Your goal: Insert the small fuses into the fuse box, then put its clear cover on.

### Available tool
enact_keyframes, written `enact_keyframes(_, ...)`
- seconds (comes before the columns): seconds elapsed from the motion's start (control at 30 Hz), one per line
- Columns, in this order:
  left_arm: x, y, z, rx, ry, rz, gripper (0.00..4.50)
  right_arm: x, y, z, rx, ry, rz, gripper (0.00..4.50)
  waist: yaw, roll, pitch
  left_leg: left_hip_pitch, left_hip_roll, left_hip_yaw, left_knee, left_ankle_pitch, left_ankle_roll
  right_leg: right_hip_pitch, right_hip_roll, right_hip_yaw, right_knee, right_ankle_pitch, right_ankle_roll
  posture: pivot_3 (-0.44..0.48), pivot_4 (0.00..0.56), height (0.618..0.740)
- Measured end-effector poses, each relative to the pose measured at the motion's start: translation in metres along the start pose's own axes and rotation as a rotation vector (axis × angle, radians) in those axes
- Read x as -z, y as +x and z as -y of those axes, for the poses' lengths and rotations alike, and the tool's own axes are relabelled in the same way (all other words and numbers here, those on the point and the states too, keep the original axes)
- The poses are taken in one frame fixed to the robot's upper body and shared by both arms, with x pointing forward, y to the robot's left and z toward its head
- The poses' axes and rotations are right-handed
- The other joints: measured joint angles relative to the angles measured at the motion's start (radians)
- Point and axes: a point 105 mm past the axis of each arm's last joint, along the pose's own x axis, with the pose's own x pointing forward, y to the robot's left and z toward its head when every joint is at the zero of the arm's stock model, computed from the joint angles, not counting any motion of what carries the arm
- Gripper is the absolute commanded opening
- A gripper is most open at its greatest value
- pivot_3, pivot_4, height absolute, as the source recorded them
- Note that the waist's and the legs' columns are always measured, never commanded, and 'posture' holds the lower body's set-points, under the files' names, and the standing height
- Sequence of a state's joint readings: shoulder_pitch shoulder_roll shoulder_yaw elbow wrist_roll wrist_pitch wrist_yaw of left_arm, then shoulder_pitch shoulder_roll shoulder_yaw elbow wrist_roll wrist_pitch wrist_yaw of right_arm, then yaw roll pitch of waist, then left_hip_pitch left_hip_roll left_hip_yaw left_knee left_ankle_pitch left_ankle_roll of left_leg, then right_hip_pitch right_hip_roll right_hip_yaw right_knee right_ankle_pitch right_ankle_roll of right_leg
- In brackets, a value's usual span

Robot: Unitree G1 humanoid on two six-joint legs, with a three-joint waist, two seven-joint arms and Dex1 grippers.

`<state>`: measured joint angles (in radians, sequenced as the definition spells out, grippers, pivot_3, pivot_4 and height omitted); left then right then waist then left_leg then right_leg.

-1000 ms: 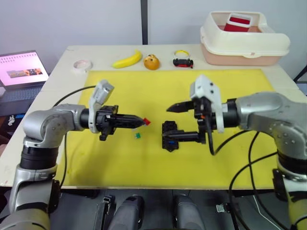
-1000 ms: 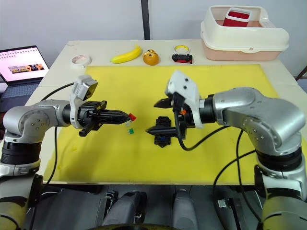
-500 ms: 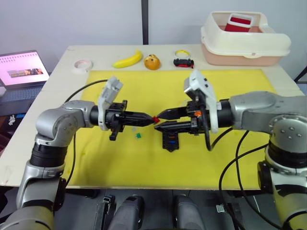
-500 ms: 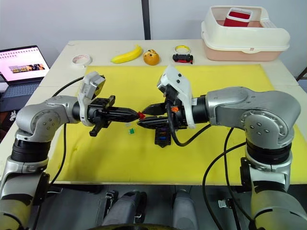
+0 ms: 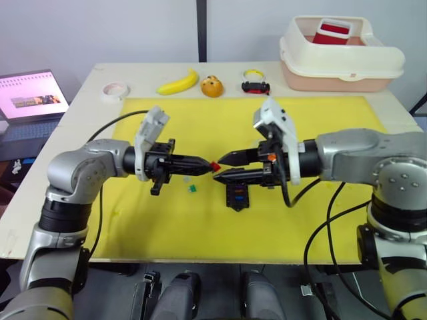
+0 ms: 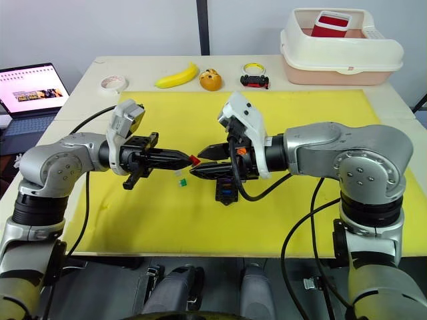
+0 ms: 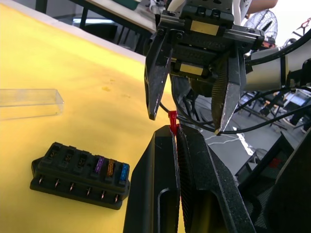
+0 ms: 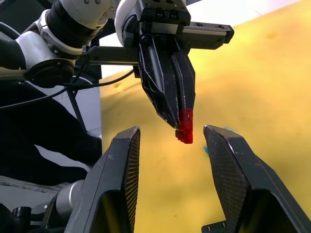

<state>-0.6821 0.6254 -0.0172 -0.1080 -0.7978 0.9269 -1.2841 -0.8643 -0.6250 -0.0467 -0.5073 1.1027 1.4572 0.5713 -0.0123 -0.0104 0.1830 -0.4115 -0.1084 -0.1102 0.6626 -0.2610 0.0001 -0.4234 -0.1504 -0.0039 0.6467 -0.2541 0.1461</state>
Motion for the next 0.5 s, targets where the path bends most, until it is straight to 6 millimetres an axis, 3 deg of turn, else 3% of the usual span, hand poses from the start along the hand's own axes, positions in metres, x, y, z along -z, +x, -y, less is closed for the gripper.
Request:
enact_keyframes(0.1, 0.0, 0.0, 0.0, 0.0, 0.0, 0.0, 0.0, 0.0005, 0.0006, 0.0001, 0.002, 0.002, -0.003, 2.19, 0.0, 0.0, 0.0, 0.0, 0.0, 0.0, 0.0, 0.0, 0.0, 0.0, 0.0, 0.0, 0.0, 0.0, 0.0, 0.0, 0.15, 0.74)
enact_keyframes(0.2, 0.0001, 0.0, 0.0, 0.001, 0.002, 0.001, 0.0, 0.0006, 0.0008, 0.0004, 0.005, 0.003, -0.003, 1.35, 0.0, 0.0, 0.0, 0.0, 0.0, 0.0, 0.0, 0.0, 0.0, 0.0, 0.0, 0.0, 0.0, 0.0, 0.0, 0.0, 0.15, 0.74)
enact_keyframes(0.3, 0.0013, 0.0002, 0.0014, 0.015, 0.0, -0.001, 0.0, 0.0008, 0.0002, 0.0023, 0.019, 0.007, -0.004, 0.04, 0.0, 0.0, 0.0, 0.0, 0.0, 0.0, 0.0, 0.0, 0.0, 0.0, 0.0, 0.0, 0.0, 0.0, 0.0, 0.0, 0.15, 0.74)
enact_keyframes(0.5, 0.0016, -0.0001, 0.0015, 0.017, 0.01, -0.004, 0.0, 0.0008, 0.0004, 0.0019, 0.017, 0.007, -0.004, 0.04, 0.0, 0.0, 0.0, 0.0, 0.0, 0.0, 0.0, 0.0, 0.0, 0.0, 0.0, 0.0, 0.0, 0.0, 0.0, 0.0, 0.15, 0.74)
